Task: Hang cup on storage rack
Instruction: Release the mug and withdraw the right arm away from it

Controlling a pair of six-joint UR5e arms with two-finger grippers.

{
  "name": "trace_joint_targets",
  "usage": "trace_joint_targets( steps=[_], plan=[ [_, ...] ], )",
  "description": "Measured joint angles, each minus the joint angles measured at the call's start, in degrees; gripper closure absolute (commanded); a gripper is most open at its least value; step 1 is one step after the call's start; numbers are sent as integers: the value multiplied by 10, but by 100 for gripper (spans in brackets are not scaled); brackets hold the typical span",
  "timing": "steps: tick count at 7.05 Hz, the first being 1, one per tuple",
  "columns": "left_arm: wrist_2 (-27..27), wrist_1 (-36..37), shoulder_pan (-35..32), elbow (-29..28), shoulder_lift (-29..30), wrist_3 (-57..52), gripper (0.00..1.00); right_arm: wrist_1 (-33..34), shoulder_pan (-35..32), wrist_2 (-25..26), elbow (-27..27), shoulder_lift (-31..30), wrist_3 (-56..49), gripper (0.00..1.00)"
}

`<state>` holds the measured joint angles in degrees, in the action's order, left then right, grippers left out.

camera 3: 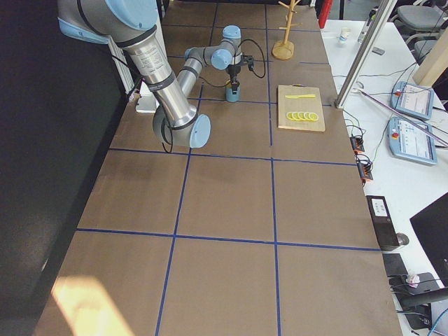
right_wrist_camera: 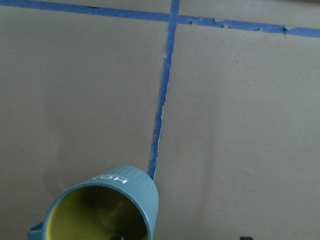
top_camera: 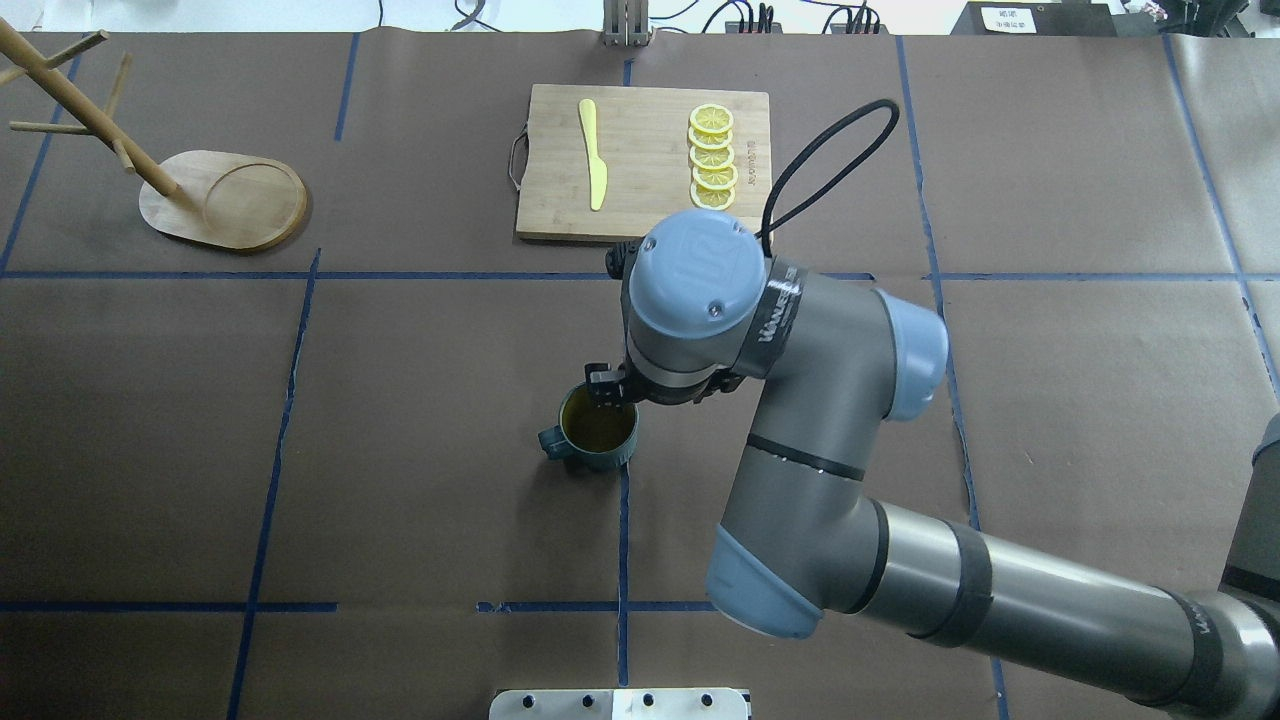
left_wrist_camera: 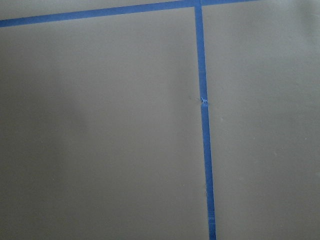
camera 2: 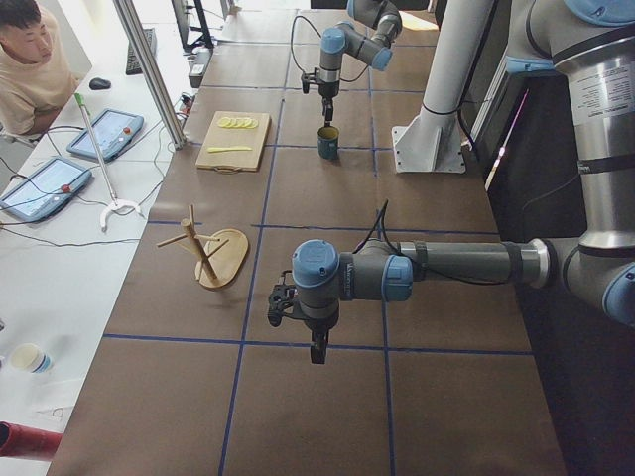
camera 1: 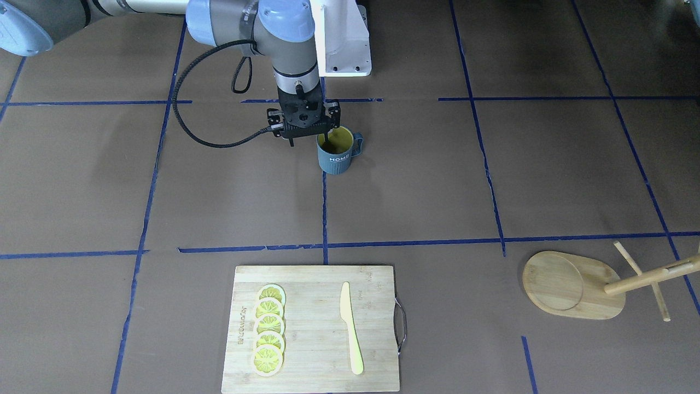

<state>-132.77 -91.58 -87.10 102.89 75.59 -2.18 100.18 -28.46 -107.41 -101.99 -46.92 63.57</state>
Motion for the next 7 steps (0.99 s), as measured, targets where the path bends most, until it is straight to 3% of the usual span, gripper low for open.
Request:
trace_joint_targets(
  steps=[2,3,7],
  plan=[
    [-25,1,0,-2,0,1,0,68,-71,-49,-58,-14,-66,0],
    [-29,1,0,-1,0,0,0,75,-122,-73,-66,-49,-139,0],
    [-29,-5,9,4,24,6,0,77,-358,-142,-45,-254,-586,0]
  ],
)
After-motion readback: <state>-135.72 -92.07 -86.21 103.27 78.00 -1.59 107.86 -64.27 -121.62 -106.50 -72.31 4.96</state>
